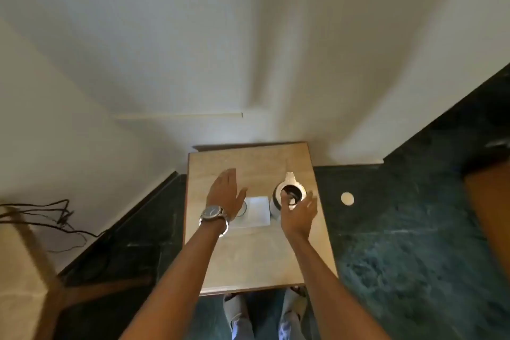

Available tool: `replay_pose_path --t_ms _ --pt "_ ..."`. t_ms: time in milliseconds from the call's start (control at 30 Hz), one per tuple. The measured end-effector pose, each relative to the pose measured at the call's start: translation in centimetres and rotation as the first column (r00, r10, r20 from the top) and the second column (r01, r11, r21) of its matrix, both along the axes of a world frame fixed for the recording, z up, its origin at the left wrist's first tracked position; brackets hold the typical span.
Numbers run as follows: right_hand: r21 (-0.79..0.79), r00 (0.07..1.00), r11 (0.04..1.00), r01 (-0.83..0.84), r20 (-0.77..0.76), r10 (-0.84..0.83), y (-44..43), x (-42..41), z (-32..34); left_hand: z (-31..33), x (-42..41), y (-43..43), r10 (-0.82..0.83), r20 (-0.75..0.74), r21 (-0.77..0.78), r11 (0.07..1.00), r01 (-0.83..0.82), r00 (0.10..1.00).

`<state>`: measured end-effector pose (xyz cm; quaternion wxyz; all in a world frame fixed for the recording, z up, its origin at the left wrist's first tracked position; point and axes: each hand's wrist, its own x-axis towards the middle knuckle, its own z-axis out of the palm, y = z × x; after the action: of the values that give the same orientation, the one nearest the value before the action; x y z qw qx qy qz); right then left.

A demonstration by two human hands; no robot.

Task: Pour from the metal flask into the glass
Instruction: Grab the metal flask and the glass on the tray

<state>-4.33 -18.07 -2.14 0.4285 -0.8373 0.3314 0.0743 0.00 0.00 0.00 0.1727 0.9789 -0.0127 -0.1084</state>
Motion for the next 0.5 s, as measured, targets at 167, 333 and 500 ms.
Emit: replay_pose_path --t_ms 167,333,500 --pt "0.15 0.869 0.858 0.492 -0.151 -0.472 0.9 0.5 -8.4 -10.7 -1.9 1.7 0.093 -0.207 -0.029 0.995 -0.101 0.974" --pt "0.207 0.857 0.835 0.51 -0.043 -0.513 1.4 0.5 -12.3 -16.2 -1.2 2.8 0.11 -0.315 -0.029 0.992 -0.126 0.943" --pt "0.179 0.87 0.858 0.481 0.027 -0.493 0.9 0.4 -13.8 -19.9 0.2 2.1 0.142 -0.426 -0.19 0.951 -0.242 0.893"
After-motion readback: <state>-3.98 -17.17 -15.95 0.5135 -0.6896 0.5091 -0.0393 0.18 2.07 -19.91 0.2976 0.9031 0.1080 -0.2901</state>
